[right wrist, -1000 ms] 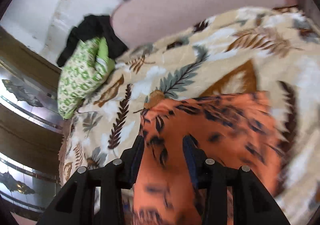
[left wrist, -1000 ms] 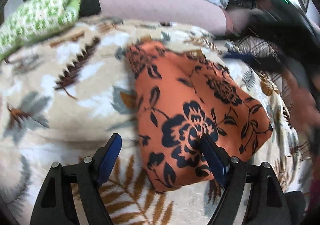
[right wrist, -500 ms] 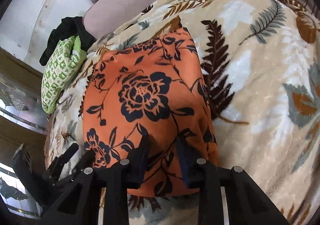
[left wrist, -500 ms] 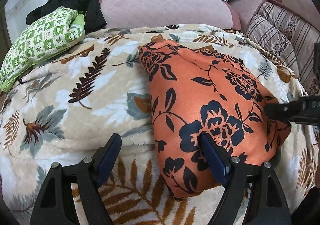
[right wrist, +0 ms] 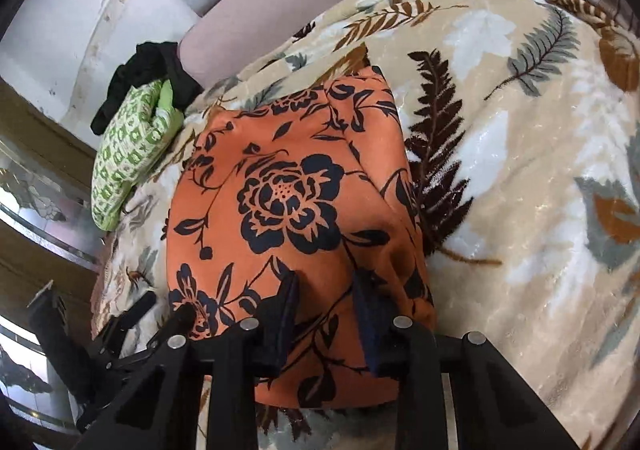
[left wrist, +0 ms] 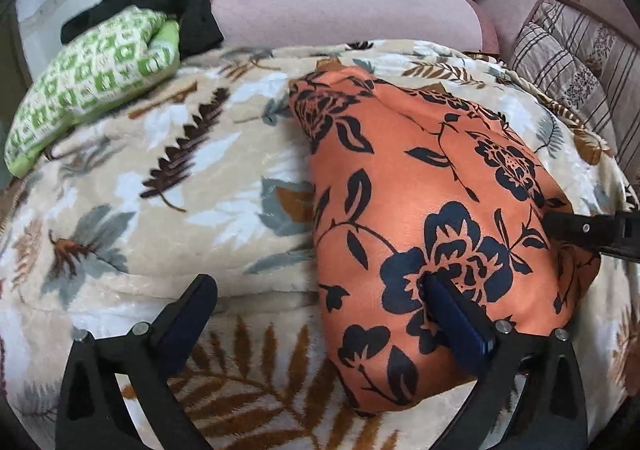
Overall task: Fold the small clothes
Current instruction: 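Press the folded bundle flat with both grippers and open them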
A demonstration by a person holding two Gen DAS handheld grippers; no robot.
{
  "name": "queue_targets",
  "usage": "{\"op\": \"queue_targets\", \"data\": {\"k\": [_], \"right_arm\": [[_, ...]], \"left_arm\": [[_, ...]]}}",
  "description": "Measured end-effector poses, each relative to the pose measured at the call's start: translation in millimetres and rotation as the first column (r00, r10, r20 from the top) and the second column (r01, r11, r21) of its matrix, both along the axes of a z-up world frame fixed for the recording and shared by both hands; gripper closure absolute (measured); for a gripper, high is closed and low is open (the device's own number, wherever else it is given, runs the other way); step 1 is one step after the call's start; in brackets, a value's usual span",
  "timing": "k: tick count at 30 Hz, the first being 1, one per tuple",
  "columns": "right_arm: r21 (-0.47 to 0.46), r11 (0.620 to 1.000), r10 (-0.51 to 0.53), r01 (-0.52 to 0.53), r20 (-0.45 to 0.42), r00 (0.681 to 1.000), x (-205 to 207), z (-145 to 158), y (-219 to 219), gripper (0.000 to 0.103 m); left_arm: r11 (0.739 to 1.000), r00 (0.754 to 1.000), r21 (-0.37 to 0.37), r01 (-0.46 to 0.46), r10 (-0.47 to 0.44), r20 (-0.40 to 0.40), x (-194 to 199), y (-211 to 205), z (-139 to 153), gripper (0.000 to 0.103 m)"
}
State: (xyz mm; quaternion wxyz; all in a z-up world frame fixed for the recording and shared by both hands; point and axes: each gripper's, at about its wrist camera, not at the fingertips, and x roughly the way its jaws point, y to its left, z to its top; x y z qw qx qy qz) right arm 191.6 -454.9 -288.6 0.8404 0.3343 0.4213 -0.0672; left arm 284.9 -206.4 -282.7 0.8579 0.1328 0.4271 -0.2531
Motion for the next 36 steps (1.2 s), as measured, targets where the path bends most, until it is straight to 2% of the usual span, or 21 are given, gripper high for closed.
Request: {"op": "queue_targets", "data": {"k": [3, 9, 26, 31, 36], "right_arm": [[-0.038, 0.999, 0.004, -0.003, 0.010, 1.000, -1, -1, 4, 0.072], [-0.085, 0.996, 0.011, -0.009, 0.017, 1.000, 0, 1, 11, 0.072], [0.015, 1.000, -0.016, 0.015, 0.049, 0.999, -12, 4, 0, 0.071], [0.007, 1.000, -0.013, 0.012, 0.052, 0.999, -12, 12, 1, 0.070], [-0.048, 0.999, 0.003, 0.003, 0.143, 0.990, -7, 38, 7, 0.070]], "left_arm": [[1.000, 1.000, -0.017, -0.010, 0.010, -0.027, 3, 3, -2, 0.000], [1.000, 1.000, 0.005, -0.003, 0.003, 0.001, -3, 1, 0, 0.000], [0.997, 0.998, 0.054, -0.055, 0.055, 0.011, -9, -3, 3, 0.000], [0.996, 0.998, 0.060, -0.063, 0.062, 0.011, -9, -4, 2, 0.000], [0.995, 0.997, 0.062, -0.071, 0.072, 0.000, -8, -5, 3, 0.000]]}}
